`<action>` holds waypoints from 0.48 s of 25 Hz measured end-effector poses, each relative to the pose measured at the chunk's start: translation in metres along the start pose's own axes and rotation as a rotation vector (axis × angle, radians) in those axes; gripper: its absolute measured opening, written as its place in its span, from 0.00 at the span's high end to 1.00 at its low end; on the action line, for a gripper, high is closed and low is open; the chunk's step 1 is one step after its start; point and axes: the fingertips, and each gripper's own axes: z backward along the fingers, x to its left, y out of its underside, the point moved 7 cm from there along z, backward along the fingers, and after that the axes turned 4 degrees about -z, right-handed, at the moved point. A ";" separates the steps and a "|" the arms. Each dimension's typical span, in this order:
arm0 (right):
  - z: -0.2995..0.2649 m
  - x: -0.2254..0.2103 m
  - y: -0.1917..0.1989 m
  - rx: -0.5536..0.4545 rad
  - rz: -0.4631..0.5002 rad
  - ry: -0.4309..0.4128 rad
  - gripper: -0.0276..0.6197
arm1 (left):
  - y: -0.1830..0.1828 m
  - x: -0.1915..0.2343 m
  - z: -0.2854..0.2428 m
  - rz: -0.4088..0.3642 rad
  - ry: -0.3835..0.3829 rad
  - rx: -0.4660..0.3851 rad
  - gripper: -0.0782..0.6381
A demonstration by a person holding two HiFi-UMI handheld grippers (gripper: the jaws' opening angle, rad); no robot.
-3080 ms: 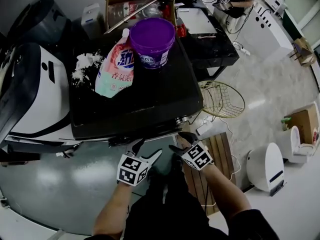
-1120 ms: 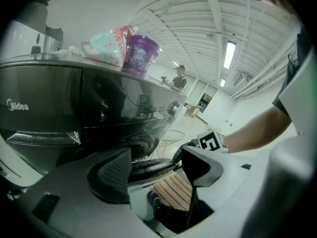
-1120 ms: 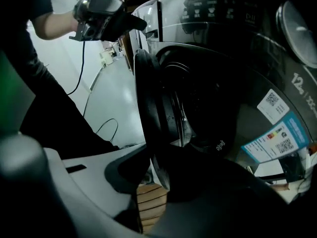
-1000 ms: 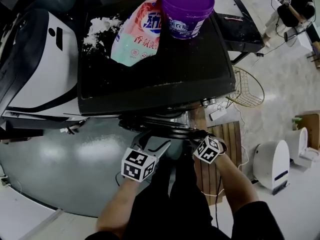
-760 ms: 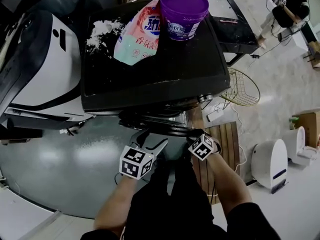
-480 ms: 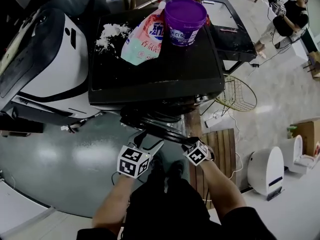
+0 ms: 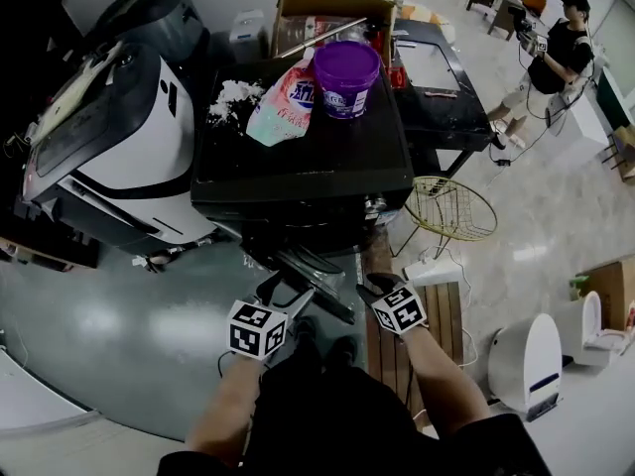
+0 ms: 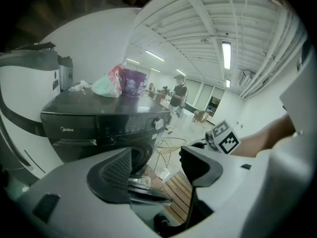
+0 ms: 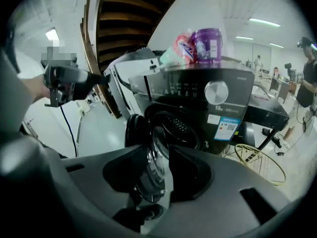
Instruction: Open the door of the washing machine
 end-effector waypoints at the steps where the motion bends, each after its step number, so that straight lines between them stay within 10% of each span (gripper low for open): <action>1: 0.010 -0.001 -0.008 -0.041 -0.001 -0.005 0.73 | -0.004 -0.004 0.005 -0.007 -0.014 -0.011 0.43; 12: 0.113 0.022 -0.088 -0.397 0.055 -0.076 0.82 | -0.043 -0.024 0.062 -0.099 -0.140 -0.136 0.44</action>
